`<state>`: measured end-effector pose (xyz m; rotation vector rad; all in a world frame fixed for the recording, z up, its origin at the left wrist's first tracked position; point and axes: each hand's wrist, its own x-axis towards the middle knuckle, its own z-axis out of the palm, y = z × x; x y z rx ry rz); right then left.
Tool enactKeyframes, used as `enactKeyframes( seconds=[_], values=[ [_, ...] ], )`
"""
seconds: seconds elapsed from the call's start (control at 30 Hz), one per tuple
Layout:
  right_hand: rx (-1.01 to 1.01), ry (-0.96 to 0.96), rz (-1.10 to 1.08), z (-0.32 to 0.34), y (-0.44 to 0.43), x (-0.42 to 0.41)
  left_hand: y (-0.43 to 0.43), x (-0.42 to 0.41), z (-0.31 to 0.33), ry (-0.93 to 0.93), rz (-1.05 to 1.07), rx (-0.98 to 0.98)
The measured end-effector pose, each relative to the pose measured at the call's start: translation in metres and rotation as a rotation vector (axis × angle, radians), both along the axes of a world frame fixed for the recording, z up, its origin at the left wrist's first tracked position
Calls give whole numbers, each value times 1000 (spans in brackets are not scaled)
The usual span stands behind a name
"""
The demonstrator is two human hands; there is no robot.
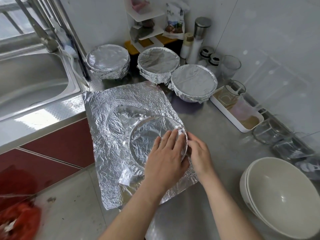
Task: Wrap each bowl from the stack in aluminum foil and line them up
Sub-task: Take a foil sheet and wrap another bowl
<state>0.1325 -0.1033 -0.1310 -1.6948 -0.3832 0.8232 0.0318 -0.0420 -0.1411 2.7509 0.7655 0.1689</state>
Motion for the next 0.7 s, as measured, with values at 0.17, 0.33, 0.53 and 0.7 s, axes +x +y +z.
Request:
enactKeyframes(
  seconds=[0.17,0.33,0.53,0.7],
  values=[
    [20,57,-110,-7,11,-1,0,0,0,-16,0,-12],
    [20,286,-82,-12,21,-3,6,-2,8,-67,-103,-137],
    [51,270,-203,-9,27,-9,29,-15,30,-360,219,-109],
    [-1,191,-155,5,29,-8,63,-27,18,-165,390,-231]
  ],
)
